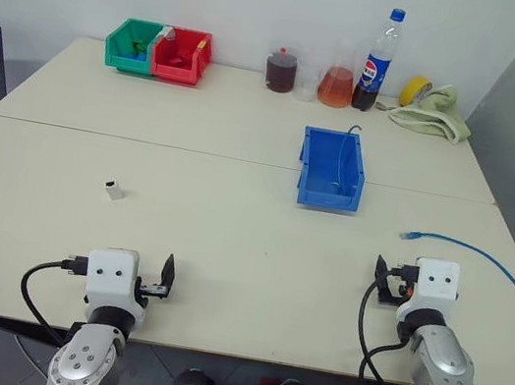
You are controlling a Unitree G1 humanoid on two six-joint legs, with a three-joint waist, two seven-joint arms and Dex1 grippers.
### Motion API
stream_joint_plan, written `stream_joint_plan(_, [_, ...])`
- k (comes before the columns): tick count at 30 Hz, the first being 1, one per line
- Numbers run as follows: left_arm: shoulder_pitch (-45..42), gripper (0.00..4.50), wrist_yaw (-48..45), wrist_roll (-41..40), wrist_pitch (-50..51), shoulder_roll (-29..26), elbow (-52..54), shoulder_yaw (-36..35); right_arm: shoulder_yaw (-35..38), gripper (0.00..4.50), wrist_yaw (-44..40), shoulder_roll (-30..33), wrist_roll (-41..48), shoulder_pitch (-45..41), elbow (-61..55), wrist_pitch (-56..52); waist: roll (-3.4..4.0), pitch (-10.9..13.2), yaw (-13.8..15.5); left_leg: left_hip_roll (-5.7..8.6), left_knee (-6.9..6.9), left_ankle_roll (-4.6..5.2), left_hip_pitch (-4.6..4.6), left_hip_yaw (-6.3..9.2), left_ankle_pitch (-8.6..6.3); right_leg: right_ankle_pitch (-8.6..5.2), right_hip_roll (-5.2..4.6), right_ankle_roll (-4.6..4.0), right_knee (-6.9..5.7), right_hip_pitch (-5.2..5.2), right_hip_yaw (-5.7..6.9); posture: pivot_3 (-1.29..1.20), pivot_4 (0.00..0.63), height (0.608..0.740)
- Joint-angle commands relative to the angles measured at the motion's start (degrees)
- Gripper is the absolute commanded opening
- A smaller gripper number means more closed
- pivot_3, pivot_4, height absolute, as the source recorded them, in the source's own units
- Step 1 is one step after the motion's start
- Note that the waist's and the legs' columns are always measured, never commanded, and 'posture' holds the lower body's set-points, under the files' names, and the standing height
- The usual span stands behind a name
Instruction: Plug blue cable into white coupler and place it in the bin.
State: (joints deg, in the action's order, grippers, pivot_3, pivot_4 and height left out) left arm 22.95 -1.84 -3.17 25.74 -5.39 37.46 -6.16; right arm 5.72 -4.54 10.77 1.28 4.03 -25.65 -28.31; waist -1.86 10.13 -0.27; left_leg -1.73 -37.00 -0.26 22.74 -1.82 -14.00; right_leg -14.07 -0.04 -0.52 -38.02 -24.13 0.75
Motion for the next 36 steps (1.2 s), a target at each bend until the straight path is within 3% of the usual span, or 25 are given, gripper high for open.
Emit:
stream_joint_plan(1, [0.21,4.5,0.17,0.07,-0.99,0.16,2.11,-0.3,0.95,4.47,0.6,-0.01,-0.17,0.03,-2.36,0.64,0.0,0.0,0.0,0.0,0.0,0.0,0.0,0.0,0.0,0.0,0.0,0.0,0.0,0.0,0.0,0.0,0.15,0.74])
stream_joint_plan(13, [-2.5,4.5,-4.88,-3.15,0.01,-2.08,2.23,1.84,1.32,4.47,0.72,0.09,-0.08,-0.49,-1.9,0.85,0.0,0.0,0.0,0.0,0.0,0.0,0.0,0.0,0.0,0.0,0.0,0.0,0.0,0.0,0.0,0.0,0.15,0.74])
stream_joint_plan(18, [-9.72,4.5,-15.65,-10.26,3.92,-8.78,3.65,4.72,1.24,4.47,-0.82,0.95,0.69,-2.08,-0.65,1.06,0.0,0.0,0.0,0.02,-0.02,0.0,-0.01,0.02,0.0,-0.01,0.01,-0.01,-0.04,0.01,0.02,0.0,0.15,0.74])
stream_joint_plan(21, [-18.21,4.5,-25.02,-12.45,4.48,-15.67,1.4,8.95,1.03,4.47,-2.46,1.4,1.8,-3.28,0.23,1.03,0.01,-0.01,0.02,0.04,-0.03,0.0,0.0,0.01,0.01,0.01,0.02,0.02,-0.04,0.02,-0.01,0.0,0.15,0.74])
stream_joint_plan(27, [-34.4,4.5,-41.81,-15.31,2.0,-24.42,-7.03,15.31,0.77,4.47,-3.95,2.62,2.13,-5.05,1.48,1.63,0.04,-0.05,0.02,0.07,-0.01,0.0,-0.01,-0.01,0.01,0.03,0.09,0.03,-0.01,0.05,-0.1,0.0,0.15,0.74])
stream_joint_plan(36, [-46.72,4.5,-52.61,-15.66,-3.44,-23.87,-19.55,19.68,1.99,4.47,-6.21,5.64,2.78,-6.09,1.69,1.99,0.06,-0.05,-0.02,0.08,-0.01,0.01,0.05,0.02,0.01,0.01,0.12,0.0,-0.03,0.01,-0.09,0.0,0.15,0.74])
